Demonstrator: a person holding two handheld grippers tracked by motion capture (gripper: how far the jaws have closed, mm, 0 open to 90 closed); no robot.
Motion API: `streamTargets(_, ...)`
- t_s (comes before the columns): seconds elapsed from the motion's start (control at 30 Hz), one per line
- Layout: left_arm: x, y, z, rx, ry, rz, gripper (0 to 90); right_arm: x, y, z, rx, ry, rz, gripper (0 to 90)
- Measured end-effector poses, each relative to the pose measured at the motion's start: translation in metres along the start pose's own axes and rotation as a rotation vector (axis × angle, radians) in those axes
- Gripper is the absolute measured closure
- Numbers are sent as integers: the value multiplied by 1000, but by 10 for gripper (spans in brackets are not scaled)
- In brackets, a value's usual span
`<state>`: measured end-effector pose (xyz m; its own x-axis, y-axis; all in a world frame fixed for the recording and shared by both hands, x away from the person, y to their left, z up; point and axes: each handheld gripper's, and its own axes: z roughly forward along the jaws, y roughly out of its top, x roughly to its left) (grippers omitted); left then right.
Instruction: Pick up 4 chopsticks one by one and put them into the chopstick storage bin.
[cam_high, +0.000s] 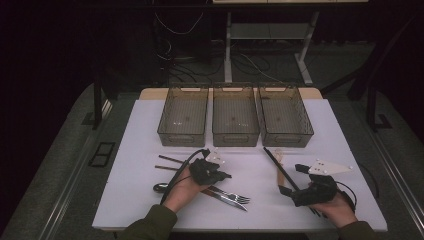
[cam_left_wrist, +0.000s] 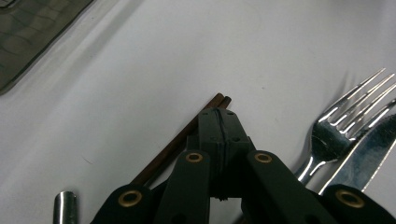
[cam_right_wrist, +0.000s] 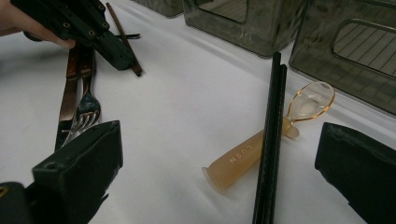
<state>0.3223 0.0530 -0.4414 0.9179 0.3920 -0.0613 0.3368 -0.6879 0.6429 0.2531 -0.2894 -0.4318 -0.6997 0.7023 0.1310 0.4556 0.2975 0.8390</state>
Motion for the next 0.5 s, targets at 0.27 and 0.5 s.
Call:
streamTargets(0.27,2,1,2,-10,11,-13,889,0,0,0,2,0,1,10)
streamTargets(0.5,5,2,1,-4,10,-7,889,0,0,0,1,1,-1,10)
